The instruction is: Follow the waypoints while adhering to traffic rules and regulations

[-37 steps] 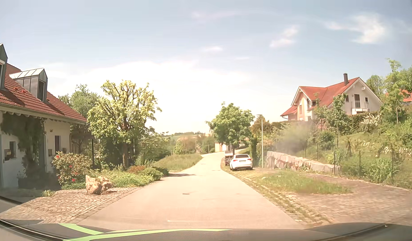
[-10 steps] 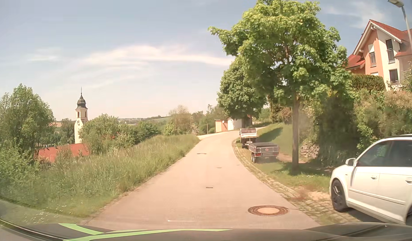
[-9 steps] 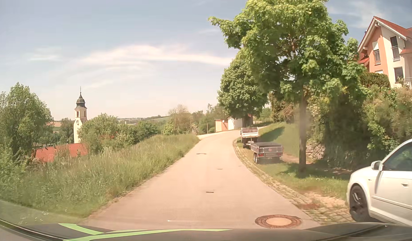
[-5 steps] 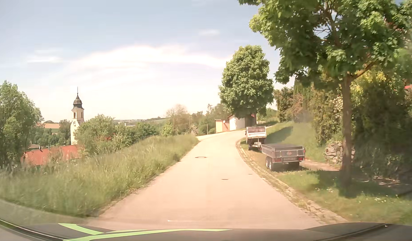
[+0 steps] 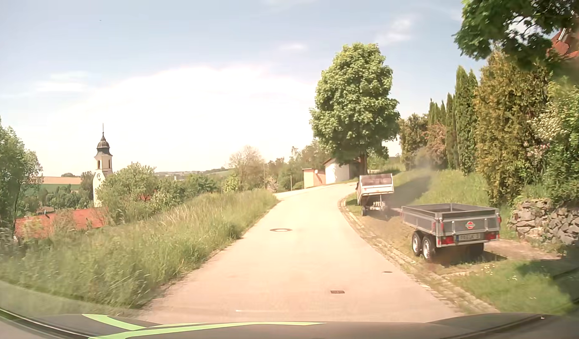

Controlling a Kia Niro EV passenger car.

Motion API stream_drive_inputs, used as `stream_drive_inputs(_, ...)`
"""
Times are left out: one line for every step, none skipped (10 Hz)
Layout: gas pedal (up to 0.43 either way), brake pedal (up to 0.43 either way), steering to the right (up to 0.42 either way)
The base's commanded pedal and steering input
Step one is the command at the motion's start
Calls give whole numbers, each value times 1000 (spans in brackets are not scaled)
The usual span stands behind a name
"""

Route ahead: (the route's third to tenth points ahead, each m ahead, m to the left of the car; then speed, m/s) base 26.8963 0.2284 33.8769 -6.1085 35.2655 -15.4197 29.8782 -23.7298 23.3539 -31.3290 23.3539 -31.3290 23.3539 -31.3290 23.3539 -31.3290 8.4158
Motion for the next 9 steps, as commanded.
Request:
stream_drive_inputs(28,0,5)
stream_drive_inputs(20,0,8)
stream_drive_inputs(0,0,11)
stream_drive_inputs(0,0,16)
stream_drive_inputs(0,0,20)
stream_drive_inputs(0,0,23)
stream_drive_inputs(0,0,26)
stream_drive_inputs(0,0,28)
stream_drive_inputs(0,0,29)
